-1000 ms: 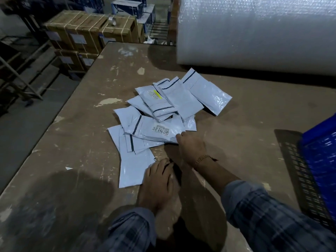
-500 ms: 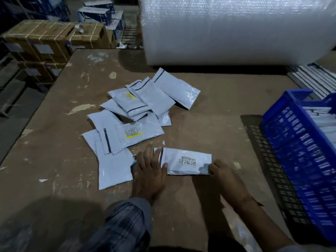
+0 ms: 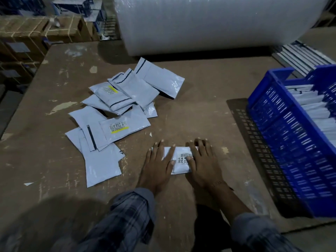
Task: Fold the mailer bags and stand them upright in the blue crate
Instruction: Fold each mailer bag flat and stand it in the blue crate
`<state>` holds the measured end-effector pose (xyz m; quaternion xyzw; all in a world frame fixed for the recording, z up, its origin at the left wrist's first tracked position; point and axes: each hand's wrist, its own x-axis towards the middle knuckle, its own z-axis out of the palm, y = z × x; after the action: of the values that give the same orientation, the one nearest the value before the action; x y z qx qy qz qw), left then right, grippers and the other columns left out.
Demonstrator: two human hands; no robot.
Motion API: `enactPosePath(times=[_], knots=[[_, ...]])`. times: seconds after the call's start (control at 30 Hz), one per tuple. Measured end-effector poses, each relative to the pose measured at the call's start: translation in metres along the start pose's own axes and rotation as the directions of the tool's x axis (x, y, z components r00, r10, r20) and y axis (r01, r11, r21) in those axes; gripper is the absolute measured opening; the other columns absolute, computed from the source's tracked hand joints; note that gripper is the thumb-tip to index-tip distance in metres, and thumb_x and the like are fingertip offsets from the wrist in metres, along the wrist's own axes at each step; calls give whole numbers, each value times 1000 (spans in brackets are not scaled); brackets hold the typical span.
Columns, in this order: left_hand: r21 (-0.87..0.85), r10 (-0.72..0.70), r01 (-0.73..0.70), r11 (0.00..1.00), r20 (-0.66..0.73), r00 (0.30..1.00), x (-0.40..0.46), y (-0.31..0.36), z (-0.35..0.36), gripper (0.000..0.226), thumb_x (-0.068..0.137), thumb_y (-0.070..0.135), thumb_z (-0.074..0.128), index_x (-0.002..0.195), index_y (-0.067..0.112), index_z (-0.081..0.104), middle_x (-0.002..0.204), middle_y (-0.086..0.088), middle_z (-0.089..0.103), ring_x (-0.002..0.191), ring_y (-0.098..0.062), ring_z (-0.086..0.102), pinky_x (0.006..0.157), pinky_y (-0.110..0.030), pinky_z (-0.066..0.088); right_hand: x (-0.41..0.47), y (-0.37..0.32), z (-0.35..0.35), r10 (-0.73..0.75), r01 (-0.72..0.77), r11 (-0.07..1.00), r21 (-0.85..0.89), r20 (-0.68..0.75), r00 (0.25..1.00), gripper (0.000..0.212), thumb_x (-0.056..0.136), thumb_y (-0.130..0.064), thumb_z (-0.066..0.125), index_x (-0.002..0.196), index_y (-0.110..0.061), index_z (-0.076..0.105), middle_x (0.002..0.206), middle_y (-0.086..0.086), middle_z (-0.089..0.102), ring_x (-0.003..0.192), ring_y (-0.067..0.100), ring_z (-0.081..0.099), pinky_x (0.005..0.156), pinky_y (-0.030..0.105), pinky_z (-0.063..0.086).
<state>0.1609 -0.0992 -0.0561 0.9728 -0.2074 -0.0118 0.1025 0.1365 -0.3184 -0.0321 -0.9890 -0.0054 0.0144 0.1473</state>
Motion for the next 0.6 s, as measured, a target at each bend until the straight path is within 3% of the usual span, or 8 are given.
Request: enactPosePath(times=[0.2, 0.6], knots=[[-13, -10, 9, 1000, -20, 1000, -1, -1, 1, 56, 113, 49, 19, 168, 35, 17, 177, -10, 8, 162, -31, 11, 129, -53, 17, 0, 2, 8, -9, 7, 1000, -18, -71, 997, 62, 107, -50, 22, 161, -22, 32, 168, 12, 28, 156, 37, 17, 124, 53, 24], [-6, -21, 20, 1000, -27, 999, -1, 1, -3, 55, 114, 46, 20, 168, 36, 13, 177, -8, 1, 163, -28, 1, 130, -53, 15, 7, 2, 13, -38, 34, 998, -55, -87, 995, 57, 106, -44, 32, 159, -24, 39, 168, 14, 26, 156, 39, 17, 123, 54, 26]])
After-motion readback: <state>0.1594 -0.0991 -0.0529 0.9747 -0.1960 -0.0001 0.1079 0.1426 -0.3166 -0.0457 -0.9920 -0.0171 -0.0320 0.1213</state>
